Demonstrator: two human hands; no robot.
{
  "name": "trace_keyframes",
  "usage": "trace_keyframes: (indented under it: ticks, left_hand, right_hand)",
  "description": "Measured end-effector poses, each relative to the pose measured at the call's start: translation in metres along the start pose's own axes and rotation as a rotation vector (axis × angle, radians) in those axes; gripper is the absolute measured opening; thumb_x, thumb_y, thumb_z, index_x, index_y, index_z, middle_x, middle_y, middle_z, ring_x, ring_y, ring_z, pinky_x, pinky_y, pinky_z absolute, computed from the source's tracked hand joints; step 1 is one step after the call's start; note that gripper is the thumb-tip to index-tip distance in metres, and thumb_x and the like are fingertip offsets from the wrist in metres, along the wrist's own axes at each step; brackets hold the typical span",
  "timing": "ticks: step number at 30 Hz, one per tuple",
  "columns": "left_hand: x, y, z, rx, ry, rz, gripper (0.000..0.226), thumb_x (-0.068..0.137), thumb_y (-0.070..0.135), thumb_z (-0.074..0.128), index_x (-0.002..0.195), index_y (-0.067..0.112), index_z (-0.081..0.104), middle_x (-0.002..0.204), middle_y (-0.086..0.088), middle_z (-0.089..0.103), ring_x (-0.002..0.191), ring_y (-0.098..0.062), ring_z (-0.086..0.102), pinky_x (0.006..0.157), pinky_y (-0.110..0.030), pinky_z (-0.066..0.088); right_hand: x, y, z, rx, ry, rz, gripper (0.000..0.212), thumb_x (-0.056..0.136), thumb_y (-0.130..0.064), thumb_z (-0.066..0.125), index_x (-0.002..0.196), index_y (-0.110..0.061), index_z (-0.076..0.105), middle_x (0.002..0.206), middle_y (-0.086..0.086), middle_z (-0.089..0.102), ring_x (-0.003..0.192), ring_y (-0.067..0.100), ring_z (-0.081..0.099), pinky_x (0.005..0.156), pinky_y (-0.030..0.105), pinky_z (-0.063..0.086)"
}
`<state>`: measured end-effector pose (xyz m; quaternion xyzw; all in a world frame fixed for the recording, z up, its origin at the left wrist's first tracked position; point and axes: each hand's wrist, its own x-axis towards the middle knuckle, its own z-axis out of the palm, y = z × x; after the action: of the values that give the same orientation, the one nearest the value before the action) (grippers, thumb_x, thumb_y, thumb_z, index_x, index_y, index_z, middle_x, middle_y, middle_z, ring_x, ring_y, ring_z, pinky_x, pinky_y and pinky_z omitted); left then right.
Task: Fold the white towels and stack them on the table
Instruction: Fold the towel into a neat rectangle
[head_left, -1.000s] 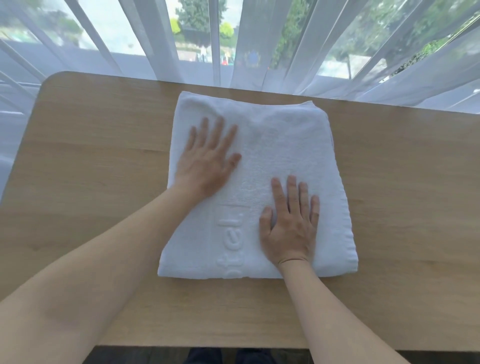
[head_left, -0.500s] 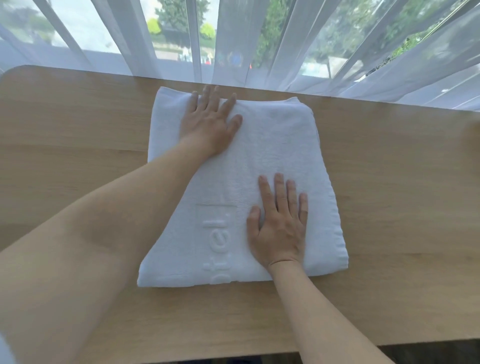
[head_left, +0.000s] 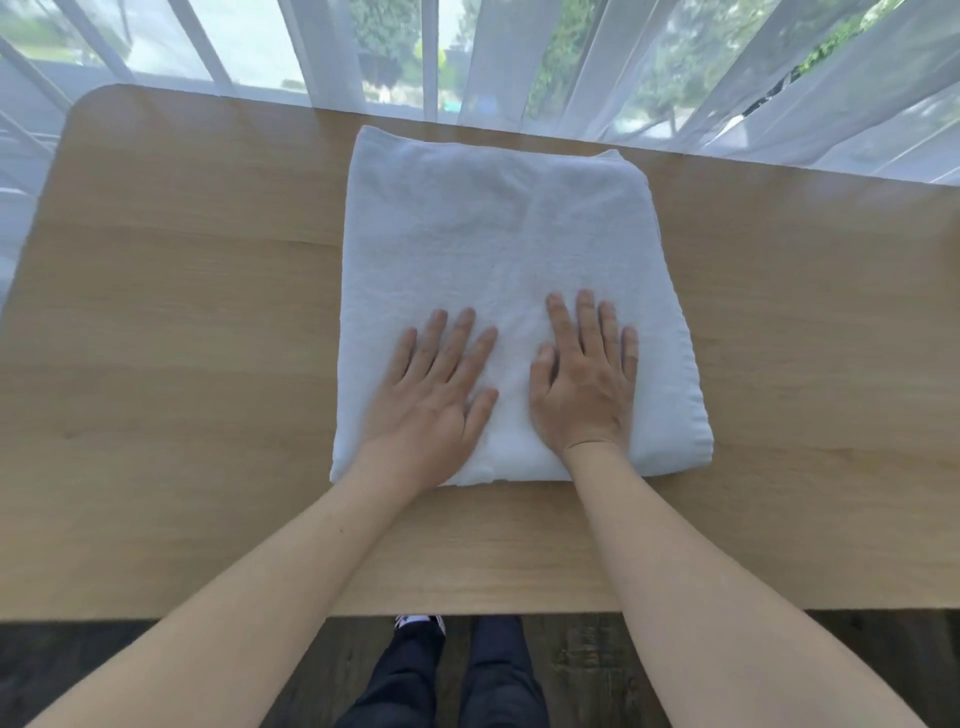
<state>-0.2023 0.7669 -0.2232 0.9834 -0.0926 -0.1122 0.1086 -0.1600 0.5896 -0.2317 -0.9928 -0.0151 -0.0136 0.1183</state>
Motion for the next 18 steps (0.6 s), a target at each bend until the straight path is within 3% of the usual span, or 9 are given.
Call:
trace_keyframes:
  ticks: [7,10,13,16,18]
  left_hand:
    - [-0.069,-0.017,0.008,0.048,0.040,0.039,0.063,0.104,0.055,0.011,0.161,0.028,0.014,0.168,0.003,0.011,0.156,-0.021,0.005,0.125,-0.046,0.004]
    - [-0.088,-0.025,0.012,0.056,0.041,0.081,0.067,0.102,0.061,0.022,0.161,0.029,0.018,0.168,0.004,0.015,0.155,-0.024,0.009,0.125,-0.047,0.004]
    - [-0.098,-0.024,0.011,0.078,0.038,0.072,0.076,0.096,0.064,0.033,0.161,0.027,0.019,0.168,0.001,0.016,0.155,-0.033,0.011,0.124,-0.054,0.006]
    - [-0.092,-0.018,0.004,0.070,0.101,0.078,0.070,0.092,0.058,0.040,0.150,0.020,0.047,0.156,-0.008,0.044,0.144,-0.042,0.037,0.118,-0.059,0.027]
    - [-0.084,-0.018,-0.001,0.071,0.183,0.123,0.060,0.086,0.052,0.061,0.136,0.017,0.063,0.140,-0.010,0.061,0.129,-0.045,0.054,0.106,-0.058,0.044]
  right_hand:
    - [-0.016,-0.003,-0.013,0.024,-0.081,0.045,0.055,0.105,-0.036,0.032,0.158,-0.025,0.024,0.166,0.006,0.019,0.155,0.022,0.009,0.125,0.045,0.000]
    - [-0.039,0.001,-0.022,0.033,-0.196,-0.005,0.057,0.104,-0.047,0.027,0.159,-0.034,0.018,0.168,0.003,0.007,0.155,0.022,-0.001,0.123,0.048,-0.008]
    - [-0.068,0.005,-0.026,-0.028,-0.315,-0.124,0.068,0.096,-0.068,0.010,0.158,-0.042,0.001,0.168,-0.007,-0.011,0.153,0.021,-0.019,0.121,0.051,-0.015]
    - [-0.090,0.010,-0.029,-0.123,-0.377,-0.220,0.085,0.086,-0.083,0.006,0.156,-0.040,-0.017,0.163,-0.012,-0.025,0.149,0.023,-0.030,0.119,0.052,-0.019]
    - [-0.094,0.013,-0.031,-0.175,-0.367,-0.260,0.086,0.090,-0.075,0.023,0.155,-0.039,-0.021,0.163,-0.011,-0.025,0.151,0.026,-0.023,0.120,0.053,-0.015]
